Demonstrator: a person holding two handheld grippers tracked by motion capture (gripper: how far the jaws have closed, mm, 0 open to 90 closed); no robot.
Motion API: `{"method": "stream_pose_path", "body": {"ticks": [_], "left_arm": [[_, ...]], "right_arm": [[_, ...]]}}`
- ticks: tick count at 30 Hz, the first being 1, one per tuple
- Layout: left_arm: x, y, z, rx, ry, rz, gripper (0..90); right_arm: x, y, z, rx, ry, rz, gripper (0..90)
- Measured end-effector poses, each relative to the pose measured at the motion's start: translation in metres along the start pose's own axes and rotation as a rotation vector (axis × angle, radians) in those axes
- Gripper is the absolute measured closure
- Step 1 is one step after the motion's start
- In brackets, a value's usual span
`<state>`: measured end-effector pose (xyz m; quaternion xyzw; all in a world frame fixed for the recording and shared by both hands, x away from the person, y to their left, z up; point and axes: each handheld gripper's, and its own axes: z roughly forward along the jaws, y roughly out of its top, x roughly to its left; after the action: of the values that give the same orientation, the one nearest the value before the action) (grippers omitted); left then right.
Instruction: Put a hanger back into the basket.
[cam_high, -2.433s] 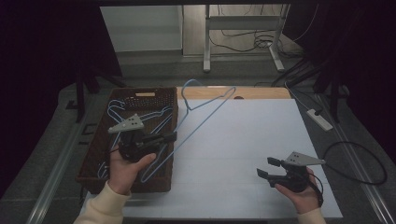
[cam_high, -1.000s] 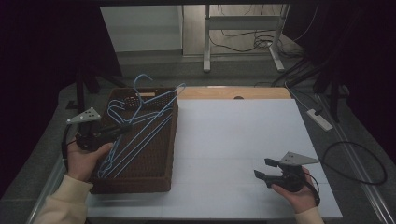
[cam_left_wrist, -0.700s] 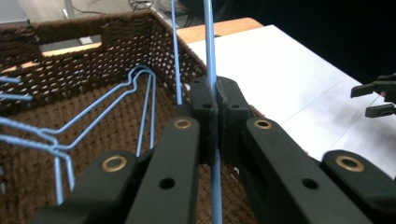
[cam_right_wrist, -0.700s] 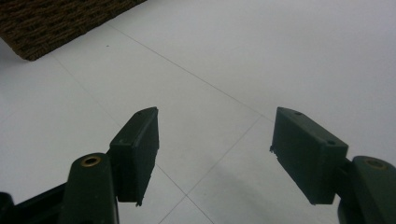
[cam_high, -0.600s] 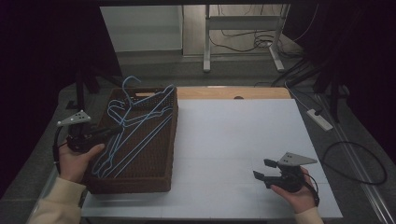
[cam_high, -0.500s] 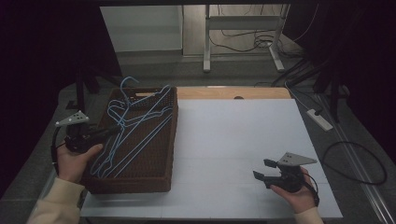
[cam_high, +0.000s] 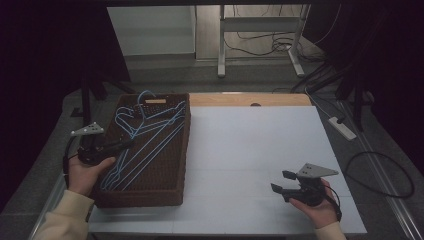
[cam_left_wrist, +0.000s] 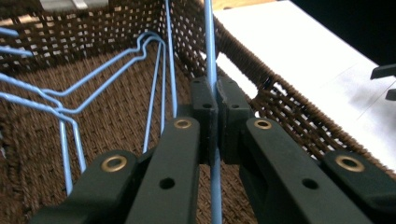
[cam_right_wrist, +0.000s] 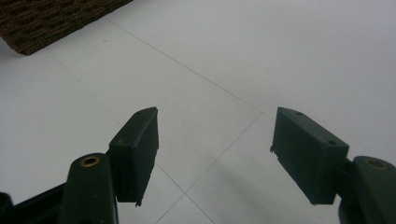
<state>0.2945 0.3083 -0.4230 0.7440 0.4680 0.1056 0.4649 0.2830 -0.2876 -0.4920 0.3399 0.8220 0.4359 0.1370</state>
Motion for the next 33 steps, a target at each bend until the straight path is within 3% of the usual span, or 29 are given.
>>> {"method": "stream_pose_path", "body": {"ticks": [7, 13, 17, 20, 24, 31, 33], "left_arm": [[0.01, -0.006, 0.01, 0.04, -0.03, -0.038, 86.8], [0.018, -0.012, 0.023, 0.109, -0.015, -0.054, 86.8], [0.024, -0.013, 0.025, 0.122, 0.004, -0.088, 86.8], [0.027, -0.012, 0.028, 0.196, 0.109, -0.096, 86.7], [0.028, -0.012, 0.033, 0.253, 0.193, -0.101, 86.6], [0.027, -0.01, 0.044, 0.312, 0.28, -0.067, 85.0], [0.026, -0.009, 0.046, 0.309, 0.312, -0.06, 77.6]], "right_arm": [[0.001, 0.0, 0.001, 0.003, 0.001, -0.005, 32.3], [0.001, 0.0, 0.001, 0.004, -0.001, -0.006, 32.2], [0.001, 0.0, 0.001, 0.005, -0.002, -0.007, 32.2], [0.001, 0.0, 0.002, 0.006, -0.001, -0.007, 32.1], [0.001, 0.0, 0.002, 0.009, 0.0, -0.008, 32.1], [0.001, 0.001, 0.002, 0.013, 0.0, -0.012, 32.1], [0.001, 0.0, 0.002, 0.013, 0.0, -0.012, 32.1]]}}
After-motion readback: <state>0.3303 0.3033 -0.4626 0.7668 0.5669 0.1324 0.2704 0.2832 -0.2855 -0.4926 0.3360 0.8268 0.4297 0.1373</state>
